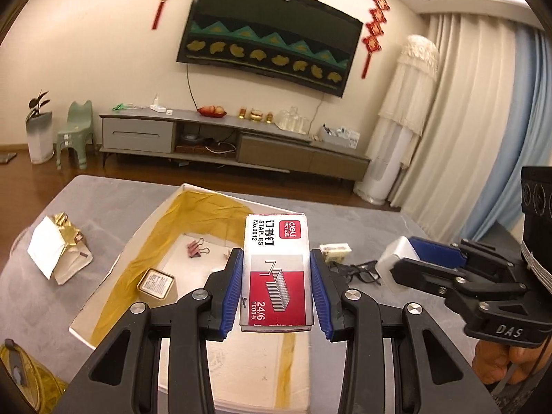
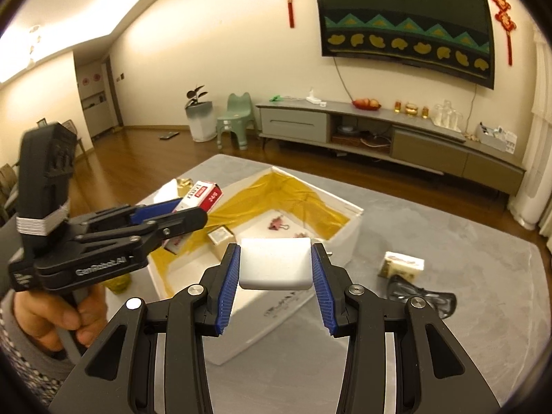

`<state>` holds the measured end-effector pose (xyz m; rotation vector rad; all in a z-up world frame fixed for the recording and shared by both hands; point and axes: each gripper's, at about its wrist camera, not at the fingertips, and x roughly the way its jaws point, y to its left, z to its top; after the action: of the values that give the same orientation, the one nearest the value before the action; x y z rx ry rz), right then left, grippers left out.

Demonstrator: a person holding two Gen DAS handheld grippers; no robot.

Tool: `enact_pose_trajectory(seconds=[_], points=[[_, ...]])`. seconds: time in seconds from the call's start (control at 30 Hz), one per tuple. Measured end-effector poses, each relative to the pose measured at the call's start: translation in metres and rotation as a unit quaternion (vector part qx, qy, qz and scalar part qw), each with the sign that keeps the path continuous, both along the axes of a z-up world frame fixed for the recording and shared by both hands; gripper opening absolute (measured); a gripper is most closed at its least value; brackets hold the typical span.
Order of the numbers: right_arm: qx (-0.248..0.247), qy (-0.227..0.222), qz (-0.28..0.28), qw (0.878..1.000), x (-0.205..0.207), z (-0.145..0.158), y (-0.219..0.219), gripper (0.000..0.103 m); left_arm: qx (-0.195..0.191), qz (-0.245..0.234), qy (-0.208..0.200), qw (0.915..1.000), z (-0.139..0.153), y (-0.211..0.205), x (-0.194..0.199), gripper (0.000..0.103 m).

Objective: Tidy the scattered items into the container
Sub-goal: 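Carry the charger and staples box over the white box with both tools, then open both tools to drop the charger and staples box into the box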

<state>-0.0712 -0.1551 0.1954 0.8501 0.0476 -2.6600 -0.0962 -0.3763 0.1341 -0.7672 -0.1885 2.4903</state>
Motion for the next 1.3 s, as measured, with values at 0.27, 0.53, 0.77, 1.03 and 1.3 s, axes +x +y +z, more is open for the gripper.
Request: enact_pose_trajectory(seconds=[0.27,0.53,0.77,1.03,1.3], points=[[-0.028,-0.022,0.025,0.999,-0.023,-0.005,-0.036,0.043,0.017,0.017,-0.045,0.9987,-0.021,-0.018,-0.021,0.039],[0.009,-0.028,0.061,0.998,-0.038,-0.018,-0.081,0.044,0.056,0.043,-0.067,0.9952,-0.024,-0.051,-0.033,0.039],[0.036,-0.041,0.074,0.996,-0.050,-0.033,-0.104,0.044,0.102,0.045,-0.110,0.9877,-0.034,-0.072,-0.049,0.039],[0.050,-0.051,0.070,0.995,-0.056,-0.044,-0.103,0.045,0.076,0.042,-0.112,0.9899,-0.035,-0.060,-0.049,0.039],[0.043,-0.058,0.064,0.995,-0.055,-0.047,-0.089,0.045,0.066,0.046,-0.122,0.9893,-0.039,-0.059,-0.052,0.061]])
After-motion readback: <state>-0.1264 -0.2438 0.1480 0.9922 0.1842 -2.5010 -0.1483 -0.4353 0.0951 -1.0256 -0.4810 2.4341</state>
